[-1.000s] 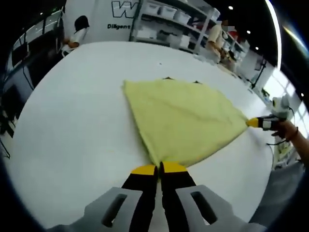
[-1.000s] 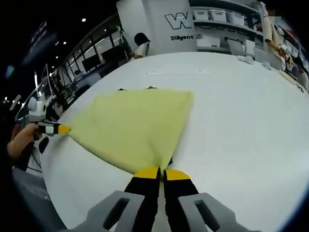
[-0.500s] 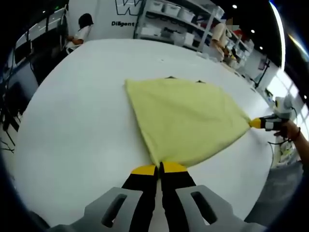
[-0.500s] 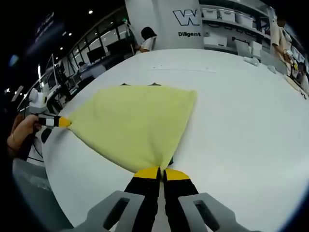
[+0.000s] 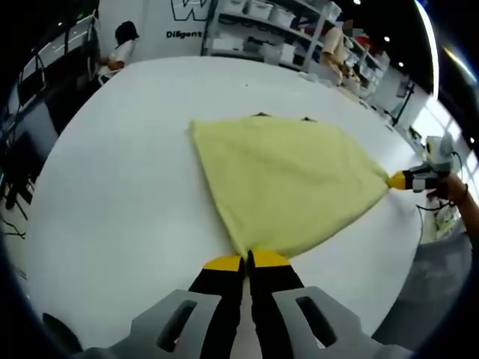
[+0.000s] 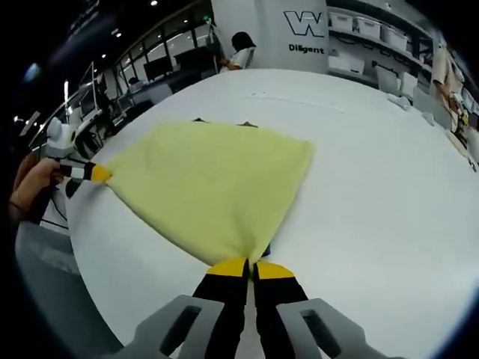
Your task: Fold the garment on the visible template until the final outline fits inside the template.
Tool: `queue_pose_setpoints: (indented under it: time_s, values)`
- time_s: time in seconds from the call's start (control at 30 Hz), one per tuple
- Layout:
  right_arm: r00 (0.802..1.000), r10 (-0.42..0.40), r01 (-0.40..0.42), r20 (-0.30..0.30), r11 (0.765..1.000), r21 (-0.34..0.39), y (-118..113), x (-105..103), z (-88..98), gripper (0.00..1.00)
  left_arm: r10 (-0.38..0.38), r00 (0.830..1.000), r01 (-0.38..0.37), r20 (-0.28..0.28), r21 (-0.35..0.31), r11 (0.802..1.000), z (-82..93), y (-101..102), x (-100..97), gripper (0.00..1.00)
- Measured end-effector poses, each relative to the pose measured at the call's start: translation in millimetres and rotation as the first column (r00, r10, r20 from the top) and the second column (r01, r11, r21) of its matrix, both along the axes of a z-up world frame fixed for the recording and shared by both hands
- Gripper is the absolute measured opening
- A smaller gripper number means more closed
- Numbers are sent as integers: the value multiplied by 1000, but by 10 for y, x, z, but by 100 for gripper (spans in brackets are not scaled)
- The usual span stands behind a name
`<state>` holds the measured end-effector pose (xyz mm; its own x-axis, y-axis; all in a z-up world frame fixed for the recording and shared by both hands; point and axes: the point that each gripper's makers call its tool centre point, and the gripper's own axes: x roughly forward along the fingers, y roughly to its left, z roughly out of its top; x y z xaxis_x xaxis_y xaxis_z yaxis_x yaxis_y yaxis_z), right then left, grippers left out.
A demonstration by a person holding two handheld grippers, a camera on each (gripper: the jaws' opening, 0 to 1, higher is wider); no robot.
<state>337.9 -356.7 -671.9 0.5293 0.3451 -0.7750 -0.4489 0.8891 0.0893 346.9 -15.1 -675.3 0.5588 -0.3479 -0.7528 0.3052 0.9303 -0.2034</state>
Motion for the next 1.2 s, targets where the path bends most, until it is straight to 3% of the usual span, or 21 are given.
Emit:
queue_pose_setpoints:
  time_s: [0.37, 0.43, 0.53, 0.63, 0.77, 0.87, 1.0, 1.2]
  values:
    - [999, 43, -42, 7, 997, -64, -18, -14, -83, 0, 5, 1000, -6, 19, 31, 1000, -11, 0, -5, 4]
    - [1000, 1, 0, 12, 998, -60, -55, 27, -83, 3, 25, 1000, -26, 15, 24, 999, -1, 15, -2, 7]
    - [998, -43, 45, 34, 998, -51, -116, 66, -22, 12, 37, 999, -37, 15, 12, 999, 27, 43, -2, 16]
    - [996, -61, 62, 70, 998, -23, -131, 80, 123, 23, 47, 998, -47, 36, 3, 999, 86, 64, -16, 31]
    - [992, -65, 64, 104, 998, 12, -91, 30, 344, 44, 42, 996, -41, 85, -17, 999, 247, 30, -58, 49]
    - [991, -61, 58, 123, 998, 30, -35, -45, 480, 54, 26, 994, -24, 108, -18, 1000, 379, -11, -137, 58]
    - [987, -59, 51, 146, 997, 60, 68, -171, 632, 64, 19, 991, -17, 134, -15, 1000, 522, -24, -230, 67]
    - [986, -57, 45, 158, 996, 81, 174, -384, 756, 78, 33, 987, -21, 155, -77, 997, 650, -121, -435, 73]
